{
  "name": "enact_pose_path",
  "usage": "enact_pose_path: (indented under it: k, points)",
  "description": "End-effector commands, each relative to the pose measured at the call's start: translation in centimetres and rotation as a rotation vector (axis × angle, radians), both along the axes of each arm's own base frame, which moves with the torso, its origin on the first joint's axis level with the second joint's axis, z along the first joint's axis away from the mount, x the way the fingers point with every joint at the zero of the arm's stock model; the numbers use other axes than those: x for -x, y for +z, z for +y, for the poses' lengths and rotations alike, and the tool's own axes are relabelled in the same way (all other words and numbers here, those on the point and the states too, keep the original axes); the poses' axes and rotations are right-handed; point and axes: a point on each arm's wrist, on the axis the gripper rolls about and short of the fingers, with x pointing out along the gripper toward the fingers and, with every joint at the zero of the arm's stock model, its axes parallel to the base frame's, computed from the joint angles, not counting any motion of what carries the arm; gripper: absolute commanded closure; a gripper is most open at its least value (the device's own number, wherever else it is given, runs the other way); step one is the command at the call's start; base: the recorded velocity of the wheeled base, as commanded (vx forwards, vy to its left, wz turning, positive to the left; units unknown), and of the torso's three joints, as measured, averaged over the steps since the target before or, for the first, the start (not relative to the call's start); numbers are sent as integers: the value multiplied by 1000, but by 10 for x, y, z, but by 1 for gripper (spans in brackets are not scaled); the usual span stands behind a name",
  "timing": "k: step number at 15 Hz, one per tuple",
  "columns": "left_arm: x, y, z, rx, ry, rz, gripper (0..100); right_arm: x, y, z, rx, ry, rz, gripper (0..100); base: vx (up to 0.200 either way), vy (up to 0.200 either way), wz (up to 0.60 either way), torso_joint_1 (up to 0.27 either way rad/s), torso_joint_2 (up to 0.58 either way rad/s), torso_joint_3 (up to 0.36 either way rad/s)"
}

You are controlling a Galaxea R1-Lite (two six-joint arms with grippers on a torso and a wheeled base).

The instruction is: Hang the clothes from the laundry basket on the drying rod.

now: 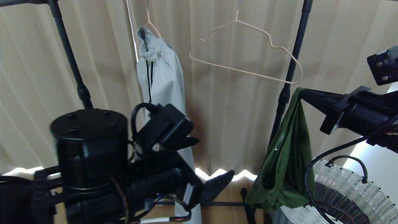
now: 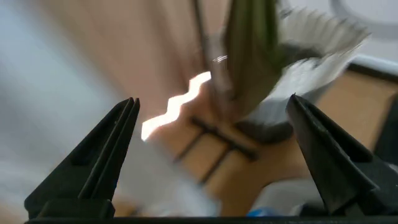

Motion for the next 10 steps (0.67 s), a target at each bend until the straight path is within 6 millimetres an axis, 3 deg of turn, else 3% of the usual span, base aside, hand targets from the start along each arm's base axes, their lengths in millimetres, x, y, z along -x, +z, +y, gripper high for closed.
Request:
enact_pose_path:
  k: [1, 2, 4, 7, 10]
  points:
    - [-15, -21, -48, 5, -3, 66, 0, 4, 2, 3, -2, 20, -7, 100, 0, 0, 0, 0, 0, 0]
    - [-26, -29, -69, 16, 31, 80, 0, 6, 3, 10, -4, 54, -11, 100, 0, 0, 0, 0, 0, 0]
    - [-35, -35, -90, 36, 49, 91, 0, 8, 3, 15, -3, 76, -13, 100, 0, 0, 0, 0, 0, 0]
    - [-39, -37, -109, 82, 43, 111, 0, 10, 6, 18, -7, 92, -22, 100, 0, 0, 0, 0, 0, 0]
    - [-40, -39, -113, 90, 48, 121, 0, 10, 5, 20, -6, 100, -19, 100, 0, 0, 0, 0, 0, 0]
